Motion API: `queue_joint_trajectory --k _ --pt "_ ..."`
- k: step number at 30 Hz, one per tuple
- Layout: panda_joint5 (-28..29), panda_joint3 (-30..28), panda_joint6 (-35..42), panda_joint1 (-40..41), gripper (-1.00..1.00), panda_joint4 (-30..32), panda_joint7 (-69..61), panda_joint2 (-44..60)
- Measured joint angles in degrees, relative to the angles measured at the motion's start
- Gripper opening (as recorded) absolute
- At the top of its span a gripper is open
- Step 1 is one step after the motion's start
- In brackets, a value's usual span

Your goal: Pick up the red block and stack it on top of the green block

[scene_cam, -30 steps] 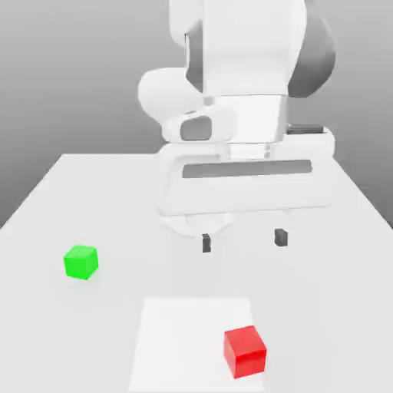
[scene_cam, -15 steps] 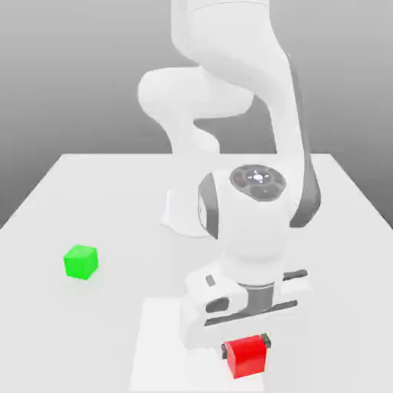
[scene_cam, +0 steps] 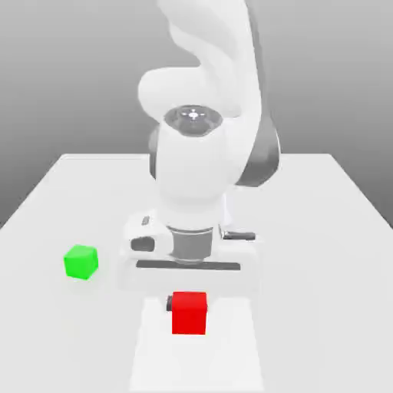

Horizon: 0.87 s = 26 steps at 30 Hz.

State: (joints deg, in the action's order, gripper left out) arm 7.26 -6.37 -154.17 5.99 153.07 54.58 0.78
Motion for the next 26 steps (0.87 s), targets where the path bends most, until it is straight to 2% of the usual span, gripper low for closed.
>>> queue_joint_trajectory --k 8,14,20,24,25,26 --pt "5.2 -7.1 1.2 14.7 -1.0 9.0 18.1 -10.5" --pt "6.1 -12.0 1.6 26.7 -1.0 16.0 29.6 -17.8" --pt "1.5 -14.8 -6.4 26.3 -1.0 17.2 29.1 -10.9" --pt "-5.0 -15.0 -14.0 24.0 -1.0 17.2 24.8 -3.0" --pt "-6.3 -15.0 -15.1 23.7 1.0 17.2 23.9 -1.8" --pt "-6.3 -15.0 -15.1 23.0 1.0 17.2 23.9 -1.8"
